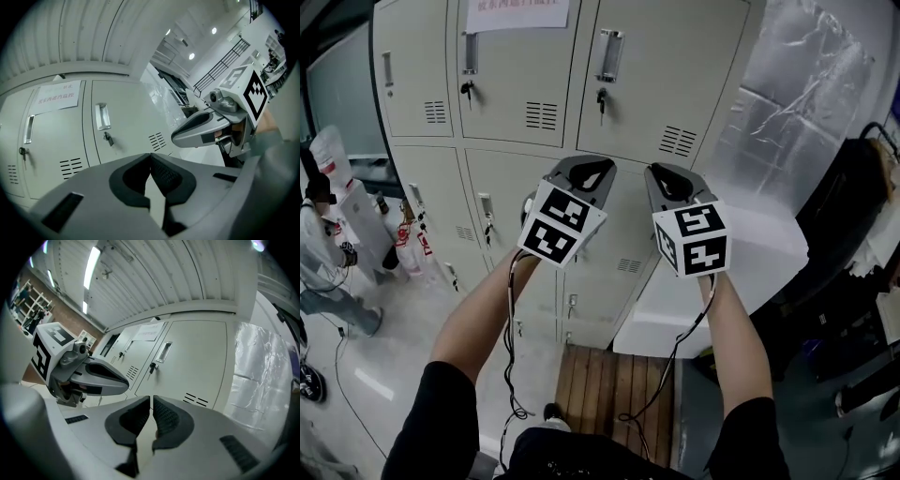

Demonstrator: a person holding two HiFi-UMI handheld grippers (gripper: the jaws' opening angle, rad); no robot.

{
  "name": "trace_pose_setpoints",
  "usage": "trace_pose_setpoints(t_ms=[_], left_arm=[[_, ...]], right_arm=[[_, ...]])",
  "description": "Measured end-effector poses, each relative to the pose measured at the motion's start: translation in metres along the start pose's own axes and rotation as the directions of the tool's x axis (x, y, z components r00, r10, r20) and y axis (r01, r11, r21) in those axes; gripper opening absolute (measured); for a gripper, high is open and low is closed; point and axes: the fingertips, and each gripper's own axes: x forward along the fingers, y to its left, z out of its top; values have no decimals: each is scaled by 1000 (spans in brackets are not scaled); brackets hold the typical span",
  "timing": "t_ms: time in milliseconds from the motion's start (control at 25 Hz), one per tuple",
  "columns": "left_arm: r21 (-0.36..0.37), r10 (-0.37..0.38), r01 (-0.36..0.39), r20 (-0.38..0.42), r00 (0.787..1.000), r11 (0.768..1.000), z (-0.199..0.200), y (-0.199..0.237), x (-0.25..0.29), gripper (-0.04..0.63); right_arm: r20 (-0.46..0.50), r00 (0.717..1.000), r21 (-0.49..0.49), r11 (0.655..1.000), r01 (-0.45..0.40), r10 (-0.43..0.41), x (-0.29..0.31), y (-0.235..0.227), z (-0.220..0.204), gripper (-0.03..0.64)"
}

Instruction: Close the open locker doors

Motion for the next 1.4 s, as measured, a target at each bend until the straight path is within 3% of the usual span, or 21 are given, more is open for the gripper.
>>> trace_pose_setpoints(t_ms=[320,560,800,1400], left_arm=[[2,58,-58,9,998,998,39,-79,-42,20],[-7,93,-93,-1,996,996,55,-109,-78,20],[26,115,-116,21,993,993,73,-113,-106,20],[56,72,-75,58,996,996,75,-90,-151,20]], right_arm=[[35,999,-27,1000,6,-5,-100,-3,-8,46],[64,998,-33,999,-10,12,-148,13,0,46],[91,996,-42,999,-5,9,-169,28,20,46],[81,996,-75,997,34,-28,-167,77,62,46]])
